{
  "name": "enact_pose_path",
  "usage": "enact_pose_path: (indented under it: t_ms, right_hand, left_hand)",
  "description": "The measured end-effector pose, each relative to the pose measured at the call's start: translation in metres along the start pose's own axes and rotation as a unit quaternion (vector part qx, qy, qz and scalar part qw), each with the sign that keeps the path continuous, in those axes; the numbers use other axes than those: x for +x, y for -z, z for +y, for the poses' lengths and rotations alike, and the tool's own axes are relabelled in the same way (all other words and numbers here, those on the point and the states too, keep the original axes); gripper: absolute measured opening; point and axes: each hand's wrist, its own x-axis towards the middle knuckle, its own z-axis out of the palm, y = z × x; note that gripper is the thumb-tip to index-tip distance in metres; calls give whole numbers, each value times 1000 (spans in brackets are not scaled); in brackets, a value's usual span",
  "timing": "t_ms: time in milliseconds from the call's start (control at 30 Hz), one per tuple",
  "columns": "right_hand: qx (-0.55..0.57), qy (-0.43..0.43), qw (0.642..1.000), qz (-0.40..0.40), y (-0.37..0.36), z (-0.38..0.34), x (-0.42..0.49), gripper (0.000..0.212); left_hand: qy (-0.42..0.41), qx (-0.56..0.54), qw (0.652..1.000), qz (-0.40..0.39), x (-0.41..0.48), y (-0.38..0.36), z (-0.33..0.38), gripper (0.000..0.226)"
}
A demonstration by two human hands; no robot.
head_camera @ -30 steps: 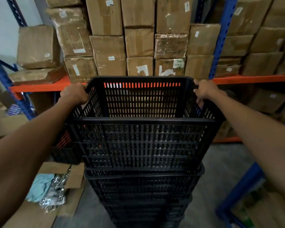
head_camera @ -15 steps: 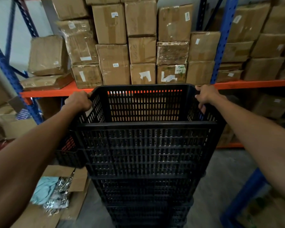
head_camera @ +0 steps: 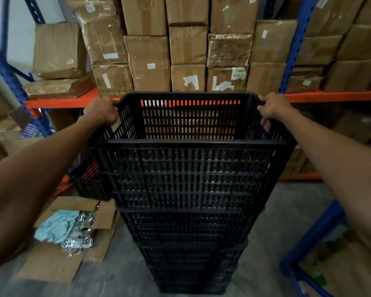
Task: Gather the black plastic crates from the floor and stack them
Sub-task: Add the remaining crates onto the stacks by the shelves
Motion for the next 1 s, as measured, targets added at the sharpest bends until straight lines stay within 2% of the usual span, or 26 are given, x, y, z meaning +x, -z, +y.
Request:
enact_pose_path:
  t_ms: [133, 267, 467, 600, 700, 833, 933, 1000]
  right_hand:
    - [10, -10, 1000, 6, -2, -6, 3, 45]
    - [-4, -10, 999, 44, -1, -7, 2, 39]
    - [-42, -18, 998, 35, -4, -3, 3, 44]
    - [-90, -12, 995, 31, -2, -1, 2, 55]
    - [-169, 13, 985, 33, 0, -6, -1, 60]
    - [-169, 40, 985, -11, 3, -6, 1, 56]
    - [-165, 62, 983, -55, -1, 3, -3, 78]
    - [-192, 72, 977, -52, -6, 7, -7, 87]
  left_hand:
    - [3, -8, 1000, 11, 6, -4, -3, 44]
    - [20, -12, 999, 25, 11, -13, -3, 41]
    - [3, 27, 1000, 9, 12, -19, -4, 36]
    - [3, -19, 1000, -9, 11, -19, -9, 37]
    - [-2, -17, 999, -29, 10, -14, -6, 44]
    - [-26, -25, 999, -28, 11, -13, 1, 46]
    - [-40, 12, 997, -70, 16, -19, 6, 69]
    - [-36, 50, 995, -75, 17, -21, 8, 82]
